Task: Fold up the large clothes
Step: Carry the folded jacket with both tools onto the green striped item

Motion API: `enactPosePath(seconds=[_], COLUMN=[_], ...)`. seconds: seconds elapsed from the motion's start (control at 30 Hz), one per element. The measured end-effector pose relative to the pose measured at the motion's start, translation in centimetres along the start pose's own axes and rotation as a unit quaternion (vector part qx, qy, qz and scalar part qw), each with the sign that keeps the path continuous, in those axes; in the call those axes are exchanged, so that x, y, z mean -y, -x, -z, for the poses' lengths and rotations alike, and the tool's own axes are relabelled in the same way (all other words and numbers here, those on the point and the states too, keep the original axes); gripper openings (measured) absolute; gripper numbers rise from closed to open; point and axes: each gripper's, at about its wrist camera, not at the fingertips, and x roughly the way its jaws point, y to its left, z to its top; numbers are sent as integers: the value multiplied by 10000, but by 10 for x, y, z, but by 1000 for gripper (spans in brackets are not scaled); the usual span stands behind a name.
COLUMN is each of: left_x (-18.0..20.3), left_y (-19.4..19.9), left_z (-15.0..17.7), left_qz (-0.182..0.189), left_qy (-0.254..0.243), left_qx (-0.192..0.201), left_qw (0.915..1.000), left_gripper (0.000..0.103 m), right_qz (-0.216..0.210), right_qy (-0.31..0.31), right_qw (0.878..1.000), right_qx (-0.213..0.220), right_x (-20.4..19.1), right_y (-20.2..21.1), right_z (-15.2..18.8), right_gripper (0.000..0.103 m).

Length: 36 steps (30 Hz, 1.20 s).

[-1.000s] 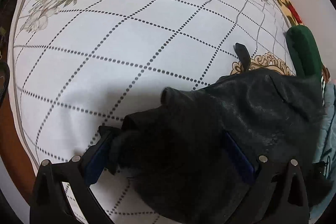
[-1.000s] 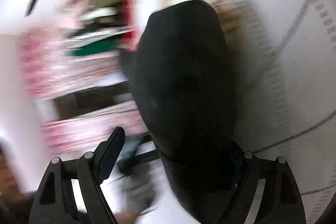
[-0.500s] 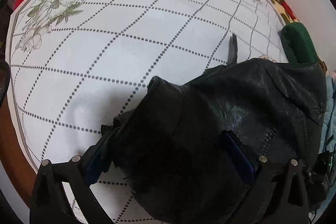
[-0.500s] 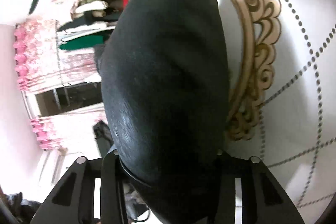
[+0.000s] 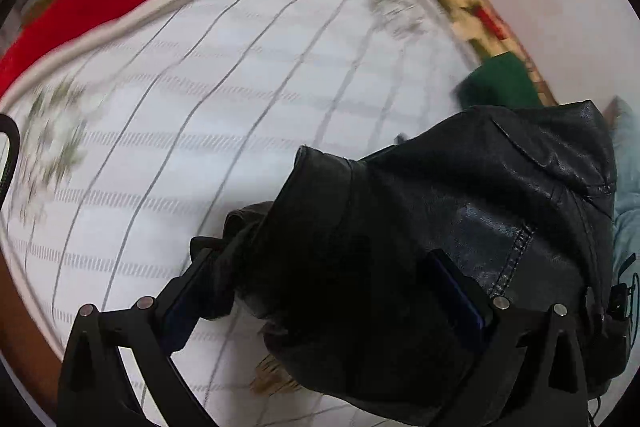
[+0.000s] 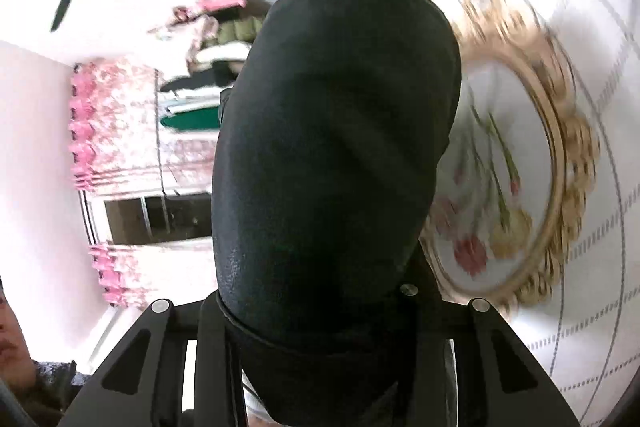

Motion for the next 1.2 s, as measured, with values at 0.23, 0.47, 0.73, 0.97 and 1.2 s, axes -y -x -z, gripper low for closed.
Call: enactPosePath(seconds=[0.23,0.47,0.73,0.97,1.2], left_x=[95,223,296,293,299], left_y=[12,-33,-153,-177,-144], left_z=[-83,-156,-174,-148,-136], left_qz=[476,745,428,-48,-730], left_qy=[-521,-1330,-1846,-2316,-2811], left_qx=[401,863,461,381,781], left_qw=[9967,9845,9808,9721,9537], left_gripper=[103,103,103,103,103], right_qz=[-395,-762,-564,568,4255], right_qy=[151,166,-530,-1010,358], right_qw=[9969,9894,9893,9890,8899], right_qx=[670,1221,1240,919,1604], right_x=[-47,-50,41,73,-27], right_y=[28,78,102,99,74], right_z=[-85,-212,-351,-376,-335], right_gripper=[40,40,41,68,103])
